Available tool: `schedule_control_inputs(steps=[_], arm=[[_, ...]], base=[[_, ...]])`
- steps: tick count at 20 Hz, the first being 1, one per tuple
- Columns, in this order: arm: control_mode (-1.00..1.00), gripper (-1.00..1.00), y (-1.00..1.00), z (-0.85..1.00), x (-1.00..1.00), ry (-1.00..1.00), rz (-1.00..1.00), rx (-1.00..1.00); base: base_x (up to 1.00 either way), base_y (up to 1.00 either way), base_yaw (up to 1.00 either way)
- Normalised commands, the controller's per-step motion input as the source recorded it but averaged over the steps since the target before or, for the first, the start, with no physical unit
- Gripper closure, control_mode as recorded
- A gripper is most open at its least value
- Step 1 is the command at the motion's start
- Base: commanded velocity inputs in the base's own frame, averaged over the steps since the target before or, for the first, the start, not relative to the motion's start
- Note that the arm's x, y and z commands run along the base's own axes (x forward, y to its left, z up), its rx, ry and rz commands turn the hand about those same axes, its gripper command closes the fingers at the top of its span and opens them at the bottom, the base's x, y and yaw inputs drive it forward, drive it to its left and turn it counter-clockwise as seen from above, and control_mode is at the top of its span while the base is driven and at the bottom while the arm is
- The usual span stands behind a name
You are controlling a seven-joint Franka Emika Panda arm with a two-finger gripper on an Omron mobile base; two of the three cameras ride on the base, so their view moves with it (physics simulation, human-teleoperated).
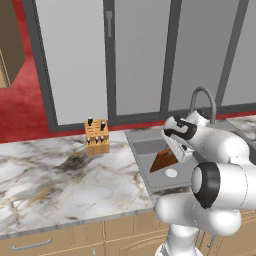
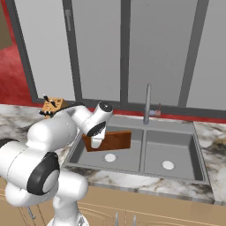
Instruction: Move the cutting board and knife to the sink. Then move spray from the cabinet to the counter.
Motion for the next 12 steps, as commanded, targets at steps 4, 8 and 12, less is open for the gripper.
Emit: schedule_control_inputs(steps=[4, 8, 12], arm=[[-1.00, 1.00, 0.15, -0.52, 0.34, 0.00, 0.00, 0.00], [-1.00, 1.00, 0.11, -0.70, 0.23, 0.00, 0.00, 0.02], [-1.00, 1.00, 0.00, -0.72, 0.12, -0.01, 0.00, 0.12]], base=[[0.00, 0.00, 0.00], [0.00, 0.00, 0.00], [0.00, 0.00, 0.00]])
